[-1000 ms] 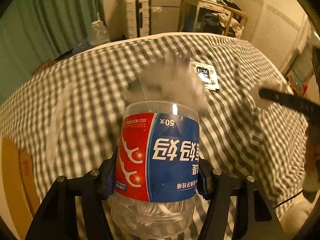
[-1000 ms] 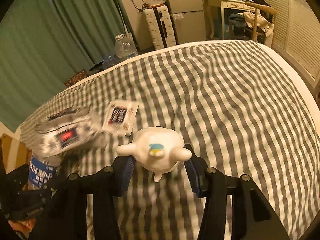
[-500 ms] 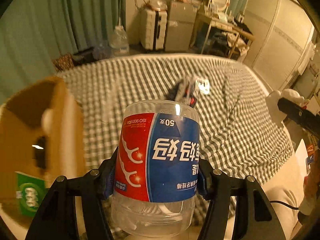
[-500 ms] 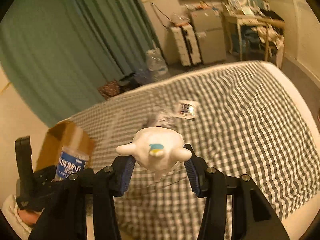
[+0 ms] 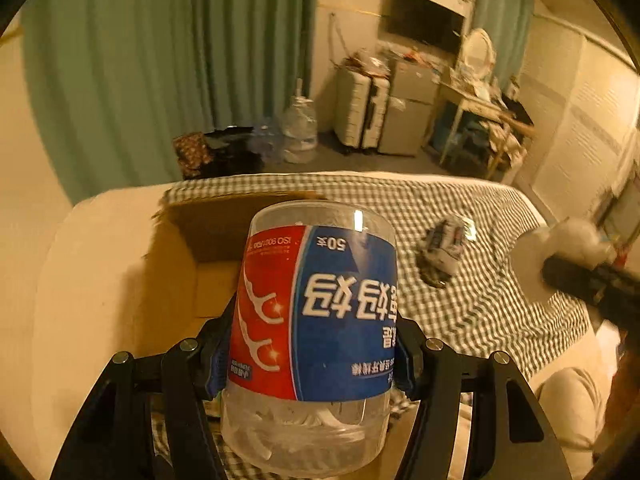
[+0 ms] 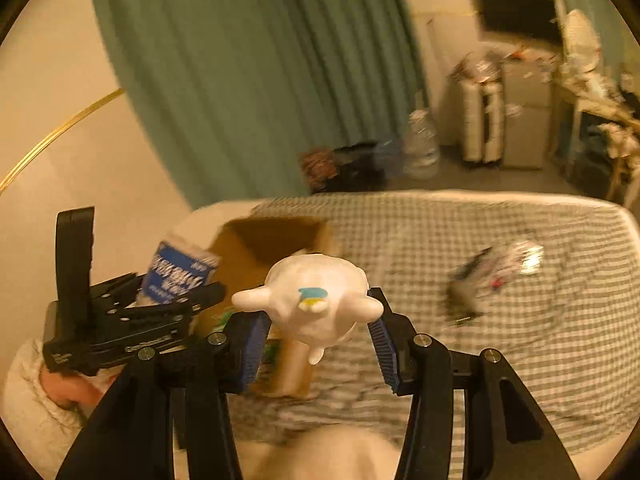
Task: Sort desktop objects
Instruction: 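Lower the water bottle and figurine into the cardboard box and open both grippers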
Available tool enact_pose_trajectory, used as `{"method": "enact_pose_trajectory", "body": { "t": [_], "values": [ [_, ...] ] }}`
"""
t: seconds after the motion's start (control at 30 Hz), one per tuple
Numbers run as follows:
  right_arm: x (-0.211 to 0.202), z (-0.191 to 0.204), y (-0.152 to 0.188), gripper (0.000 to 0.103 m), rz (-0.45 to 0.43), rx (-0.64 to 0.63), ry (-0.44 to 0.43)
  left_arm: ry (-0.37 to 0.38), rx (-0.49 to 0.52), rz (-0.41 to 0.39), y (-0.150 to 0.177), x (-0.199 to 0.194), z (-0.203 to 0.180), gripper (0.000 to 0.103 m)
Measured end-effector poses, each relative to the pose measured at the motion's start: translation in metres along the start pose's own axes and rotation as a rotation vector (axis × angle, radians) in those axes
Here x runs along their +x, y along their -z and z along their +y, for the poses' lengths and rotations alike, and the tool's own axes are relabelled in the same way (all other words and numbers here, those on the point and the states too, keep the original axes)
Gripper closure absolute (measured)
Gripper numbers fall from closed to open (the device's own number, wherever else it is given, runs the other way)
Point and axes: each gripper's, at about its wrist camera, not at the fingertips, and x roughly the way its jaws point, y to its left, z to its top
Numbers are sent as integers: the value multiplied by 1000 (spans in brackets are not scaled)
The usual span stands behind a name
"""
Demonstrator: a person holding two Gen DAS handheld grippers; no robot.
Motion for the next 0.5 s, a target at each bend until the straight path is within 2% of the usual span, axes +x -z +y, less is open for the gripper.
{"method": "enact_pose_trajectory", "body": {
  "t": [0.17, 0.33, 0.4, 0.43, 0.5],
  "values": [
    [69, 43, 7, 56, 140, 0, 4, -31, -6, 29, 18, 18, 45, 40],
    [108, 60, -5, 54, 172, 15, 36, 8, -62, 60, 26, 39, 78, 40],
    [116, 59, -10, 40, 158, 58, 36, 36, -61, 60, 29, 42, 86, 38],
    [117, 56, -12, 31, 141, 92, 19, 37, -50, 56, 31, 40, 88, 34],
    [116, 59, -16, 30, 130, 134, -11, 9, -34, 44, 33, 38, 89, 21]
  ]
}}
